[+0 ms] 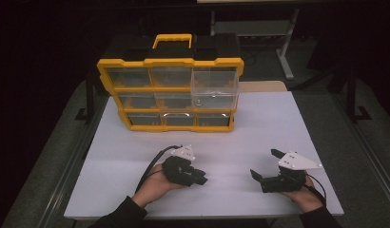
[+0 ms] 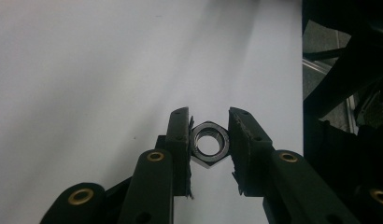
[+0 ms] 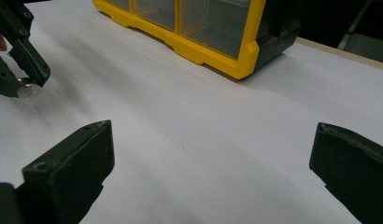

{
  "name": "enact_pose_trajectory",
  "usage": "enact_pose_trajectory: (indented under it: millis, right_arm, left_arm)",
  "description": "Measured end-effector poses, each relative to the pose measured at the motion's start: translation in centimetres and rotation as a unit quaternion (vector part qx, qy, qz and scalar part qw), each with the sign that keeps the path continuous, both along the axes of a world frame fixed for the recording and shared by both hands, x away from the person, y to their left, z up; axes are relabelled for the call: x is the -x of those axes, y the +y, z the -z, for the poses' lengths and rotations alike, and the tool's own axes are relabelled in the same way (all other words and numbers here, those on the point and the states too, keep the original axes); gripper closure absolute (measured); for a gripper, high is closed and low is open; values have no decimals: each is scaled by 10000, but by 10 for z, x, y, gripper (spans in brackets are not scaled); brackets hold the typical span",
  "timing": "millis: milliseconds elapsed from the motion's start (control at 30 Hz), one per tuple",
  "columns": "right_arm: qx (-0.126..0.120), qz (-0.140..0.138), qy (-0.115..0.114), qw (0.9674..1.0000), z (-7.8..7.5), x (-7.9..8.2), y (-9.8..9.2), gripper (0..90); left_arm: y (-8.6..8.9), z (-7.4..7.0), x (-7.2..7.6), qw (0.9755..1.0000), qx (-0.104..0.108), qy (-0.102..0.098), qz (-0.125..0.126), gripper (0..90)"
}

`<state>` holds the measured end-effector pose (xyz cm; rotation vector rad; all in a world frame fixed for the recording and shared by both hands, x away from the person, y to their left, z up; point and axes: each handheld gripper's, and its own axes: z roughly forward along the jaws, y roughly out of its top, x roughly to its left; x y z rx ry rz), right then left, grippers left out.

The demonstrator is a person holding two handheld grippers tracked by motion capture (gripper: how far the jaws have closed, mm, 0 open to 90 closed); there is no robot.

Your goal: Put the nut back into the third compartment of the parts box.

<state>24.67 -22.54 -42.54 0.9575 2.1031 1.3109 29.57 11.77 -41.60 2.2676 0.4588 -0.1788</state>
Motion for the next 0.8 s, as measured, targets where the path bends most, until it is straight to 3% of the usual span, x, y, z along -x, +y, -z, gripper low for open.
enact_pose_trajectory:
  millis: [567, 800]
  right_arm:
    - [-4, -3, -4, 10000, 0, 1, 0, 0]
    - [-19, 5, 0, 10000, -1, 1, 0, 0]
  left_arm:
    - [2, -17, -4, 10000, 87, -3, 43, 706]
    - [6, -33, -8, 9998, 173, -42, 27, 706]
